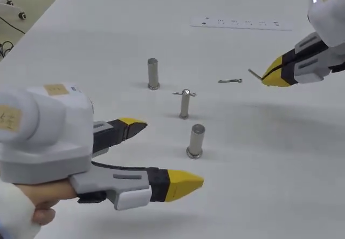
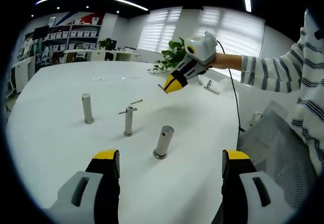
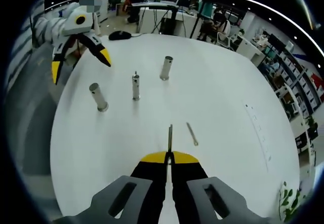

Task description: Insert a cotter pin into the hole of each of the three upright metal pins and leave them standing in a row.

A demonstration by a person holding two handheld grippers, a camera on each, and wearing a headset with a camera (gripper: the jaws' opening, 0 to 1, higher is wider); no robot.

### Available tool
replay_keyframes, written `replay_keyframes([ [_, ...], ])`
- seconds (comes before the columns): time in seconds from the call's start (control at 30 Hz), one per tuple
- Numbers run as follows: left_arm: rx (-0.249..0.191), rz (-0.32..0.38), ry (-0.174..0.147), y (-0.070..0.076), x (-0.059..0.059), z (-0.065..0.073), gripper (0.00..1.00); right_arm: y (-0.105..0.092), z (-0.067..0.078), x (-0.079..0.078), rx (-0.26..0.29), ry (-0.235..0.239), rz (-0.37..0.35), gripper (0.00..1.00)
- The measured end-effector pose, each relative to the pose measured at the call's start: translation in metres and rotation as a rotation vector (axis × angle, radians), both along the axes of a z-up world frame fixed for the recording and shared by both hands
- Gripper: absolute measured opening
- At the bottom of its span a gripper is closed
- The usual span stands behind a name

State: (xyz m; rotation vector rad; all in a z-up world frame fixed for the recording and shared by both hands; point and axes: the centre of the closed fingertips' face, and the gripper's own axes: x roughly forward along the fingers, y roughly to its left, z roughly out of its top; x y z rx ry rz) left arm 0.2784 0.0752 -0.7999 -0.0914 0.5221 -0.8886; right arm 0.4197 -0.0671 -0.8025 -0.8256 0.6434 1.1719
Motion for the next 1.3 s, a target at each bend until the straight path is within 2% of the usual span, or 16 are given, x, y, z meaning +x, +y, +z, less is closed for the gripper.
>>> replay_keyframes([
  [0.13, -0.017, 0.005, 0.000, -0.002, 0.002, 0.005, 0.81, 0.000, 0.002, -0.010, 0.025, -0.028, -0.005, 0.02],
  [0.23, -0.016, -0.001, -0.005, -0.004, 0.003, 0.006, 0.77, 0.005, 0.008, -0.017, 0.087, -0.046, -0.026, 0.02],
  [0.3, -0.027, -0.008, -0.007, -0.006, 0.003, 0.008, 0.73, 0.005, 0.008, -0.021, 0.090, -0.057, -0.025, 0.02],
  [0.57, -0.071, -0.005, 0.051, -0.015, 0.007, 0.013, 0.68, 0.017, 0.018, -0.045, 0.157, -0.101, -0.025, 0.02],
  [0.7, -0.083, -0.023, 0.062, -0.020, 0.006, 0.017, 0.56, 0.023, 0.024, -0.060, 0.192, -0.116, -0.023, 0.02],
  [0.83, -0.111, -0.010, 0.085, -0.025, 0.012, 0.021, 0.56, 0.027, 0.030, -0.070, 0.220, -0.140, -0.020, 0.02],
  [0.97, -0.154, -0.001, 0.105, -0.031, 0.016, 0.027, 0.55, 0.030, 0.033, -0.078, 0.222, -0.186, -0.012, 0.02],
  [1.13, -0.181, -0.013, 0.126, -0.038, 0.018, 0.033, 0.49, 0.038, 0.041, -0.088, 0.242, -0.221, -0.002, 0.02],
  [1.3, -0.222, -0.021, 0.165, -0.046, 0.020, 0.040, 0.41, 0.046, 0.044, -0.100, 0.229, -0.258, 0.034, 0.02],
])
